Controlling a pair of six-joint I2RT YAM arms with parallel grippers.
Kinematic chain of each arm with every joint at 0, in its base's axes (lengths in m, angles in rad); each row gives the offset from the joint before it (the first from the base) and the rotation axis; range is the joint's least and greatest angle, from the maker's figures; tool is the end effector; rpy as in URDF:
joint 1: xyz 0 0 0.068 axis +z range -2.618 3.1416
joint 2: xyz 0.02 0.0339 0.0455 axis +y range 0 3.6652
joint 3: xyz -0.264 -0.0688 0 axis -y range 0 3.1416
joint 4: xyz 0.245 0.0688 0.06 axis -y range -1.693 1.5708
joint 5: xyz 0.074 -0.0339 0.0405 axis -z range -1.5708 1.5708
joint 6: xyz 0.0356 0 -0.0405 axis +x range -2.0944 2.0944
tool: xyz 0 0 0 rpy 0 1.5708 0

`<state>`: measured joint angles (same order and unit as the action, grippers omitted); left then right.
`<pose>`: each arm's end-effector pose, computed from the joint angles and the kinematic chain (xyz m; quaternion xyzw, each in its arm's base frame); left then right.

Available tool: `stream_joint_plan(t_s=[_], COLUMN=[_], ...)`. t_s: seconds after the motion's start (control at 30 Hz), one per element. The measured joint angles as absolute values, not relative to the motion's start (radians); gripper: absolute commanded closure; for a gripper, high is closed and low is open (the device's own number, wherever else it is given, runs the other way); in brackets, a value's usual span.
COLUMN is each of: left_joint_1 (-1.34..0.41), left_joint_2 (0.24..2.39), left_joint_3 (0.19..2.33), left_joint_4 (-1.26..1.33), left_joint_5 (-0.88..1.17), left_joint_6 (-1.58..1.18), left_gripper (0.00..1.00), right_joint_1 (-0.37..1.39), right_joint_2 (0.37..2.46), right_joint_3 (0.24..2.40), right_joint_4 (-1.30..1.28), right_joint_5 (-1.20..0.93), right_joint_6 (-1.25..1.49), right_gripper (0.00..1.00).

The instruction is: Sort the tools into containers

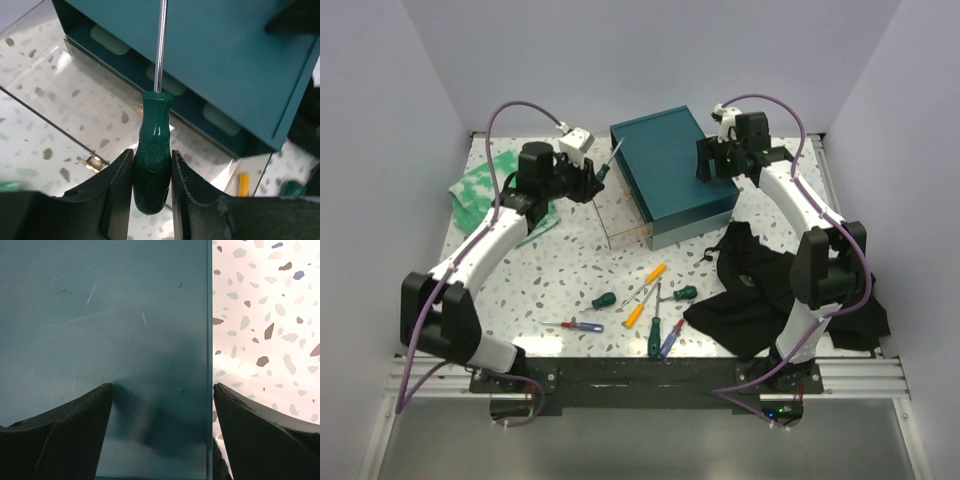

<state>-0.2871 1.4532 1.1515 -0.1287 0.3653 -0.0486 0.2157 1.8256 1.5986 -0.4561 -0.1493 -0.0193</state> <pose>0.3208 -0.1080 0.3154 0.1958 0.8102 -0.2394 0.4978 0.4125 0.0958 0.3034 -0.1374 0.8906 0.1090 0.4196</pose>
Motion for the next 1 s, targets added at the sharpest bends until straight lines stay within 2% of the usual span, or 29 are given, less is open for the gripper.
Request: stream_joint_plan(t_s=[0.17, 0.27, 0.3, 0.4, 0.5, 0.57, 0.67, 0.77, 0.87, 1.0], left_joint_1=[-0.281, -0.265, -0.254, -0.228, -0.218, -0.212, -0.186, -0.147, -0.127, -0.137], left_joint_2=[1.523, 1.559, 1.576, 1.628, 1.661, 1.661, 1.644, 1.598, 1.494, 1.277], left_joint_3=[1.160, 1.167, 1.167, 1.172, 1.186, 1.200, 1.209, 1.206, 1.153, 0.981], left_joint_4=[-0.075, -0.049, -0.031, 0.010, 0.019, 0.020, 0.043, 0.048, 0.035, -0.054], left_joint_5=[0.334, 0.358, 0.374, 0.416, 0.431, 0.444, 0.491, 0.565, 0.654, 0.756], left_joint_6=[-0.308, -0.407, -0.438, -0.499, -0.536, -0.550, -0.559, -0.505, -0.327, -0.013], left_gripper=[1.00, 0.75, 0.60, 0.44, 0.36, 0.36, 0.42, 0.44, 0.44, 0.43], right_joint_1=[0.216, 0.216, 0.216, 0.216, 0.216, 0.216, 0.216, 0.216, 0.216, 0.216], right_joint_2=[1.826, 1.825, 1.824, 1.818, 1.811, 1.811, 1.810, 1.810, 1.810, 1.810], right_joint_3=[1.599, 1.597, 1.596, 1.588, 1.581, 1.580, 1.579, 1.579, 1.579, 1.579], right_joint_4=[-0.456, -0.455, -0.455, -0.453, -0.451, -0.451, -0.449, -0.448, -0.448, -0.448], right_joint_5=[-0.149, -0.149, -0.149, -0.149, -0.149, -0.149, -0.148, -0.148, -0.149, -0.149], right_joint_6=[-0.019, -0.020, -0.020, -0.020, -0.020, -0.024, -0.027, -0.028, -0.028, -0.028], right_gripper=[0.15, 0.15, 0.15, 0.15, 0.15, 0.15, 0.15, 0.15, 0.15, 0.15])
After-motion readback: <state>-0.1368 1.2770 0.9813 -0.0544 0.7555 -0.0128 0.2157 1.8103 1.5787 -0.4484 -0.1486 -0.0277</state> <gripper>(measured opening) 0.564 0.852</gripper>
